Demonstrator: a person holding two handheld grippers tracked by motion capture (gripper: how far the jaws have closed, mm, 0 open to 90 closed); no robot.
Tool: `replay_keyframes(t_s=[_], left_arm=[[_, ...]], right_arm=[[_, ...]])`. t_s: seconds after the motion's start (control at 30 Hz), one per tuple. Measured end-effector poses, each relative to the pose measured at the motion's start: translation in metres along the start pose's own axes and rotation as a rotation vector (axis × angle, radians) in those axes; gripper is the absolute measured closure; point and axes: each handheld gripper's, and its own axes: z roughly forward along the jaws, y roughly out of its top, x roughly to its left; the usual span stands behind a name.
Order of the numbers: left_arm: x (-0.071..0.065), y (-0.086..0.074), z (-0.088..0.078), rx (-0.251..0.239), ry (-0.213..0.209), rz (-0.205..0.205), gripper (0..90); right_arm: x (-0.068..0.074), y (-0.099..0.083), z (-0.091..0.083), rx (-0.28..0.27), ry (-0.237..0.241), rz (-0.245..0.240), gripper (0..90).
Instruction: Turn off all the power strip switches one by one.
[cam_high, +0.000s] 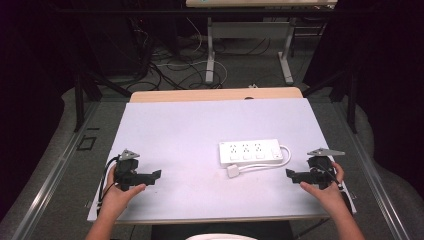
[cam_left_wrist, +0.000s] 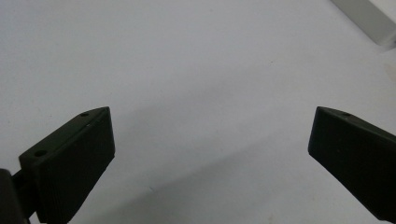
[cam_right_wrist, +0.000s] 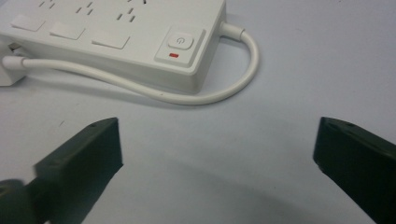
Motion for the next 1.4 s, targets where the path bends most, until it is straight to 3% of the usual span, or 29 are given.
replay_keyframes(t_s=[0.27,0.37,0.6,0.63,0.7,0.83,1.03,1.4], left_arm=[[-0.003,0.003,-0.003,-0.001,-0.004,-0.027,1.1],[-0.005,0.004,-0.004,-0.006,-0.011,-0.030,1.1],[-0.007,0.002,-0.003,0.009,-0.003,-0.001,1.3],[-0.007,0.002,-0.003,0.009,-0.002,-0.002,1.3],[-0.008,0.003,-0.003,0.014,-0.002,0.002,1.4],[-0.007,0.002,-0.003,0.015,0.001,0.001,1.8],[-0.006,0.002,-0.005,0.008,0.001,0.000,2.4],[-0.006,0.001,-0.004,0.003,0.000,-0.020,3.8]], right_arm=[[0.006,0.010,-0.002,0.013,0.007,-0.049,20.1],[0.008,0.023,0.000,0.026,0.010,-0.065,36.0],[0.015,0.054,0.005,0.025,-0.041,-0.143,58.7],[0.015,0.054,0.005,0.025,-0.041,-0.143,58.7],[0.017,0.064,0.012,0.036,-0.036,-0.160,75.0],[0.021,0.076,0.024,0.074,0.005,-0.197,90.0],[0.027,0.084,0.038,0.143,0.009,-0.215,90.0],[0.025,0.086,0.054,0.205,0.024,-0.202,90.0]])
